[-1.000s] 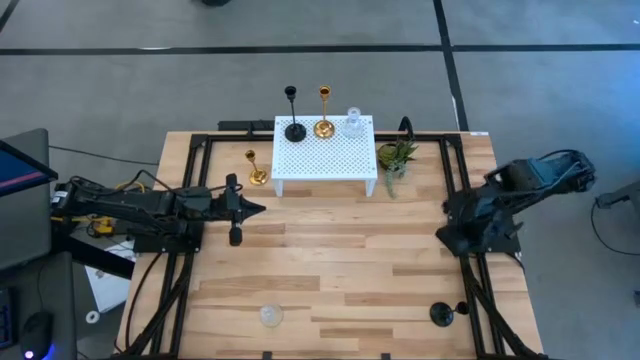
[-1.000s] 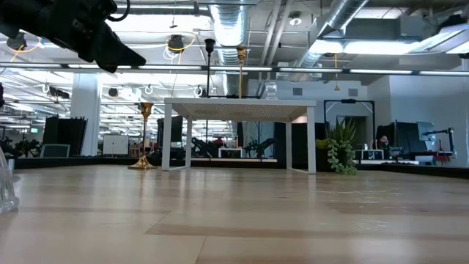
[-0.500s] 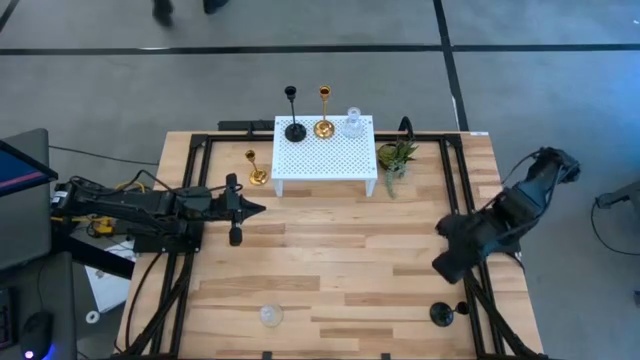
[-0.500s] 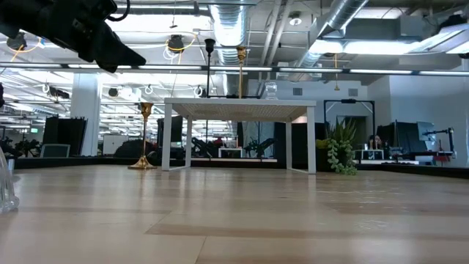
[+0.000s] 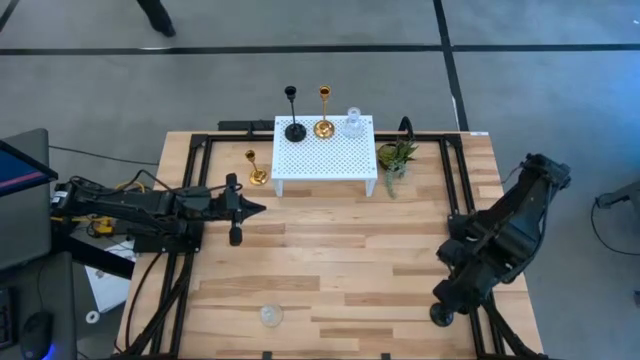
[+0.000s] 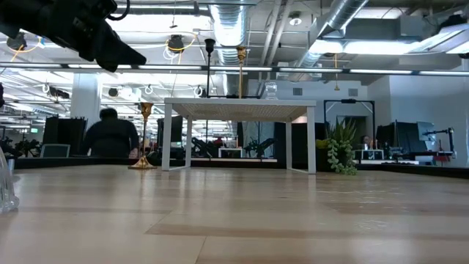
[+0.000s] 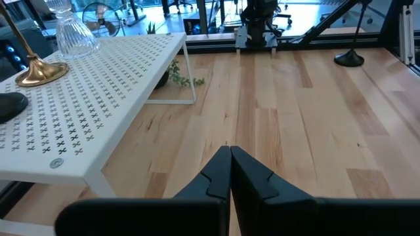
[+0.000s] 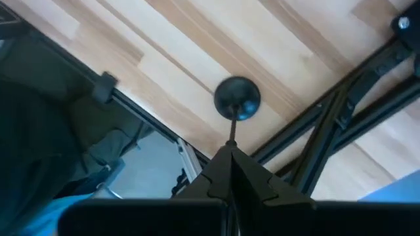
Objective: Pick & Place candle stick holders
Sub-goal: Put the black candle holder on the shelf aligned with the other black candle holder
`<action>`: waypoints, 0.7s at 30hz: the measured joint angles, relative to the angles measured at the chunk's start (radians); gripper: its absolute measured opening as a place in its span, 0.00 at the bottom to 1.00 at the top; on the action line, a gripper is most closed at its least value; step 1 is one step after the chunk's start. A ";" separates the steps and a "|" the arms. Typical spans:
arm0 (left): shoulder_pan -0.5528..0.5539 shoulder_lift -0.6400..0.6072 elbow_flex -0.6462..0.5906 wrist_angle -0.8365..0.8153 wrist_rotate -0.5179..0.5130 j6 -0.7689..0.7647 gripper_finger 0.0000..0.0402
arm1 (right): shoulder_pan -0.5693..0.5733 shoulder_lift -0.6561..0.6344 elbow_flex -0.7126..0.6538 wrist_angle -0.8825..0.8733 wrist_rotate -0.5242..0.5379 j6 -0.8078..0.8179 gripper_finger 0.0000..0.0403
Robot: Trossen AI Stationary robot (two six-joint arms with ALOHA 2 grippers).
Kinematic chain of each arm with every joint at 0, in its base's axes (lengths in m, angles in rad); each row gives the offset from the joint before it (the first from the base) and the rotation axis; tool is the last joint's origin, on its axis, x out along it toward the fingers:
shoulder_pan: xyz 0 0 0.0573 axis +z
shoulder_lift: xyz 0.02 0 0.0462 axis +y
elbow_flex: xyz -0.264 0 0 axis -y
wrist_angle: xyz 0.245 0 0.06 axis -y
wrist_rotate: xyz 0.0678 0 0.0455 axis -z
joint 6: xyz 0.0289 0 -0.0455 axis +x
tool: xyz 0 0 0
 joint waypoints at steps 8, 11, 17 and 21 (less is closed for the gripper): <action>0.000 0.000 0.000 0.007 0.000 -0.001 0.02 | 0.016 0.069 0.000 -0.010 -0.071 0.043 0.00; 0.000 0.000 0.000 0.009 0.000 -0.001 0.01 | 0.034 0.087 0.000 0.009 -0.073 0.058 0.00; 0.000 0.000 0.000 0.015 0.001 -0.007 0.02 | 0.099 0.113 0.002 0.028 -0.041 0.200 0.00; 0.000 0.000 0.000 0.015 0.047 -0.050 0.02 | 0.157 0.113 0.002 0.034 -0.048 0.246 0.00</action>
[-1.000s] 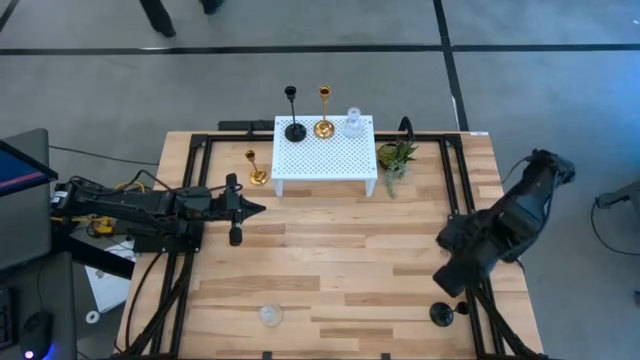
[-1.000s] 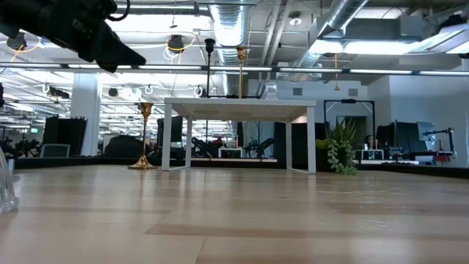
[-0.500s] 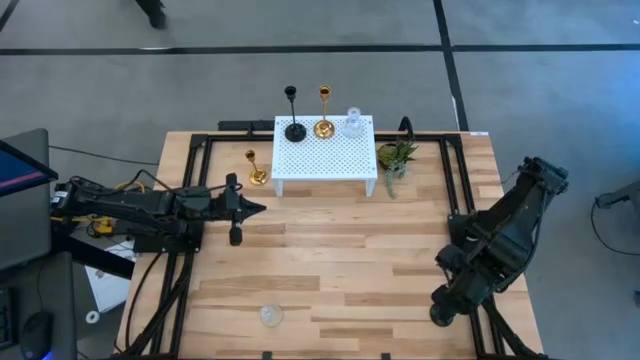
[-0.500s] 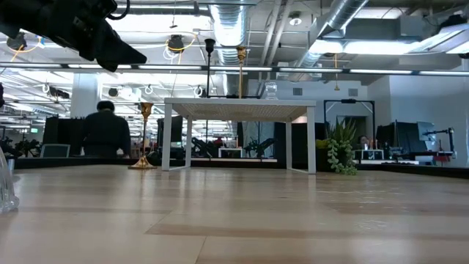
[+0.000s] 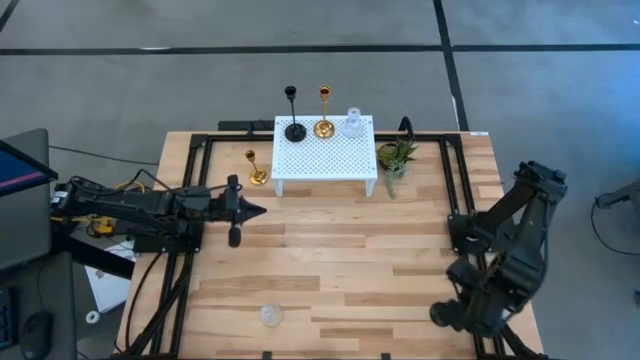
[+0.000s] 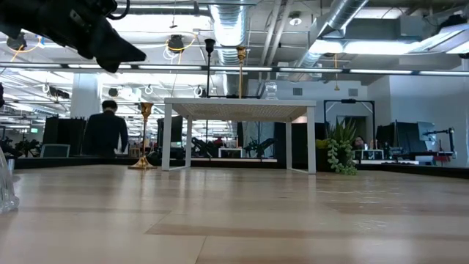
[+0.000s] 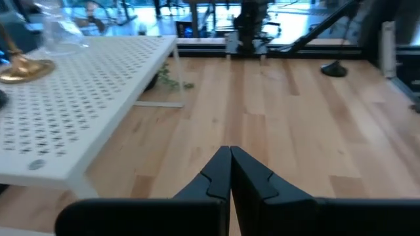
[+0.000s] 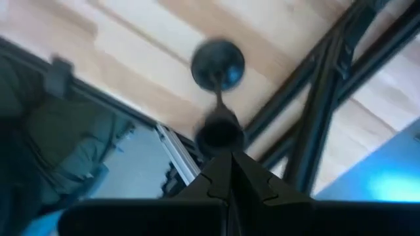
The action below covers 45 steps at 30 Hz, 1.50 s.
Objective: Pick & Place candle stick holders
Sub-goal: Put the black candle holder on the shelf aligned with the other black candle holder
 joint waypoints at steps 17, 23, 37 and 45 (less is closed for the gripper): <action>0.000 0.019 0.000 0.000 0.062 0.004 0.02 | -0.009 0.000 0.000 0.022 -0.021 -0.002 0.05; 0.000 0.019 0.000 0.013 0.062 0.009 0.02 | -0.010 0.000 -0.001 0.015 -0.022 0.002 0.21; 0.000 0.019 0.000 0.035 0.062 0.033 0.02 | 0.013 0.066 -0.058 0.008 -0.092 -0.014 0.21; 0.000 0.019 0.000 0.037 0.062 0.033 0.02 | 0.020 0.091 -0.059 0.005 -0.043 -0.025 0.18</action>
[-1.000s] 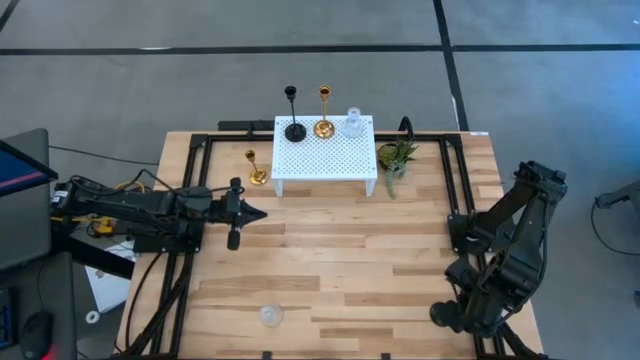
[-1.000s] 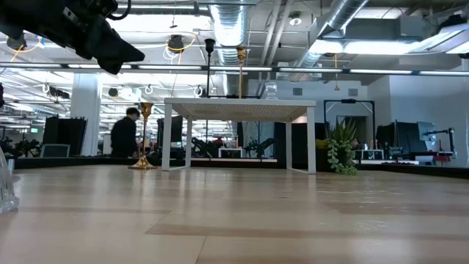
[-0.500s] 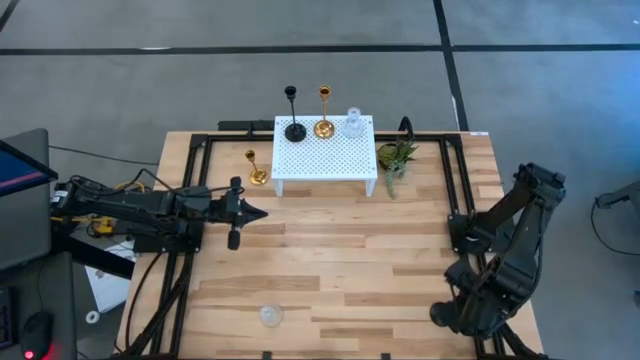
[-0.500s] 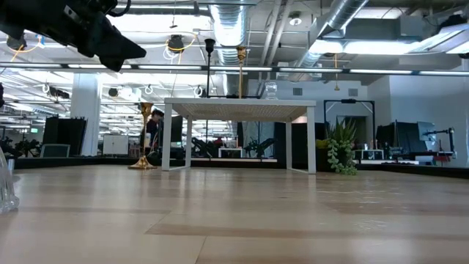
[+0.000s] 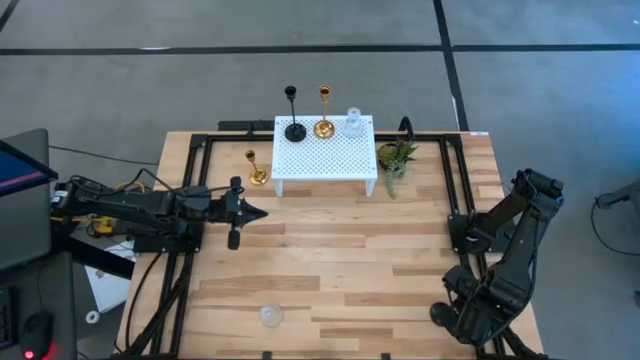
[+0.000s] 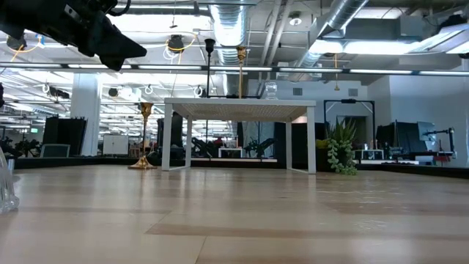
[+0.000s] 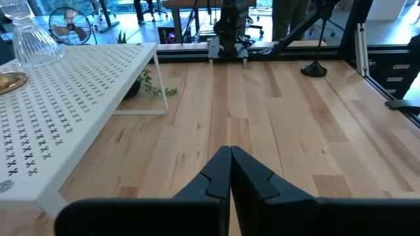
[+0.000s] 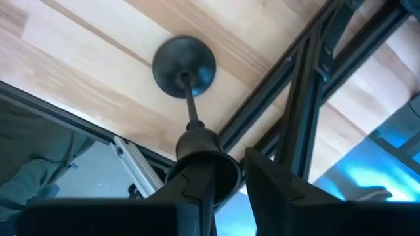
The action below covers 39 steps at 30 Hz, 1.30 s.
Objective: Pick & Place candle stick holders
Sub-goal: Put the black candle holder on the shelf aligned with the other black candle holder
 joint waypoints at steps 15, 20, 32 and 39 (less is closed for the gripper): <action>0.000 0.000 0.000 0.007 0.000 0.000 0.02 | -0.001 -0.010 0.003 -0.005 0.029 -0.060 0.02; 0.000 0.006 0.000 0.012 0.038 -0.008 0.02 | -0.002 -0.024 0.027 -0.031 0.083 -0.077 0.00; -0.011 0.146 0.001 0.139 0.060 -0.011 0.01 | -0.111 -0.027 0.130 -0.090 0.278 -0.298 0.00; -0.052 0.292 0.087 0.151 0.060 -0.007 0.01 | -0.247 -0.027 0.153 -0.082 0.388 -0.496 0.00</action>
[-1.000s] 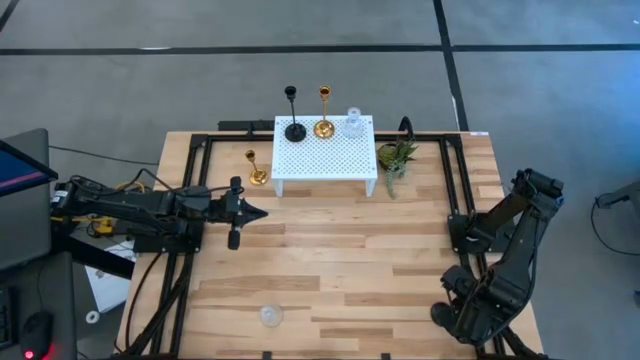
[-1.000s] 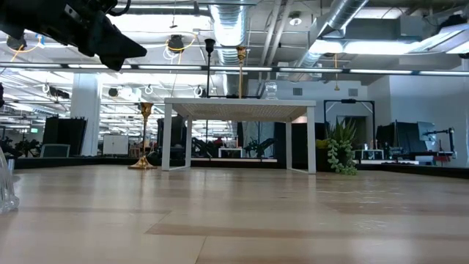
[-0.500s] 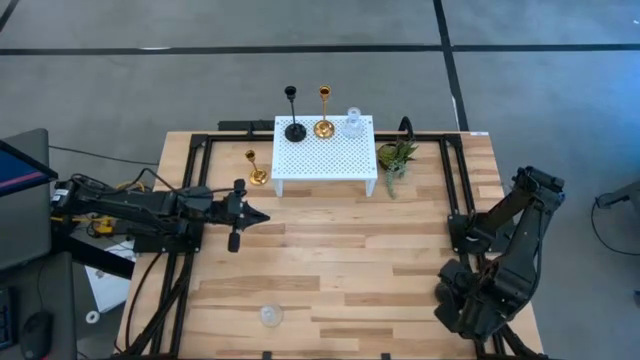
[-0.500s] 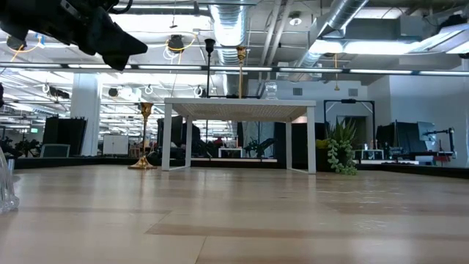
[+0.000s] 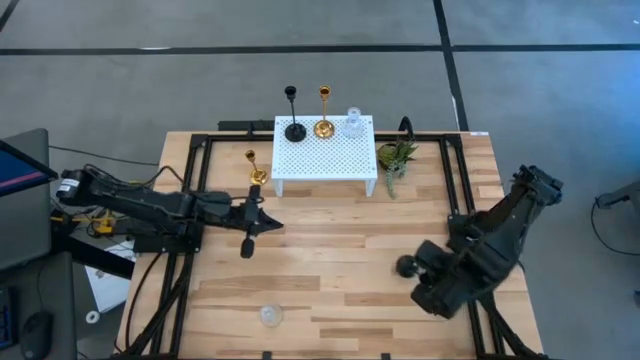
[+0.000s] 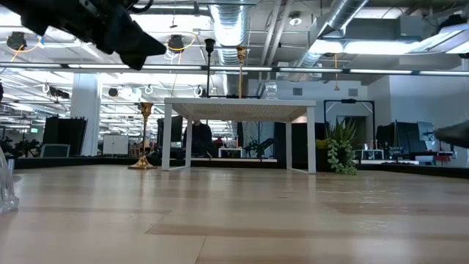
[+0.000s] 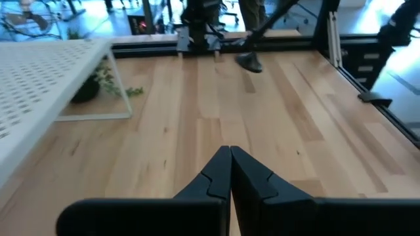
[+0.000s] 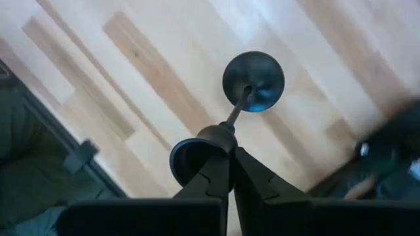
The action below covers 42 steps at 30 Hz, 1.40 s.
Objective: Pick & Place candle stick holders
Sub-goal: Put the black candle holder on the shelf aligned with the other black candle holder
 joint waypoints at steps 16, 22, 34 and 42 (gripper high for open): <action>-0.024 0.307 0.198 0.201 -0.001 0.277 0.02 | -0.364 0.000 0.000 0.258 0.087 -0.650 0.00; -0.025 0.378 0.218 0.232 0.000 0.287 0.03 | -0.459 0.000 0.000 0.367 0.074 -0.839 0.00; -0.025 0.508 0.289 0.262 -0.015 0.285 0.32 | -0.556 0.009 0.000 0.500 -0.036 -0.977 0.00; -0.025 0.587 0.340 0.276 -0.015 0.234 0.41 | -0.577 0.034 0.002 0.567 -0.037 -1.010 0.00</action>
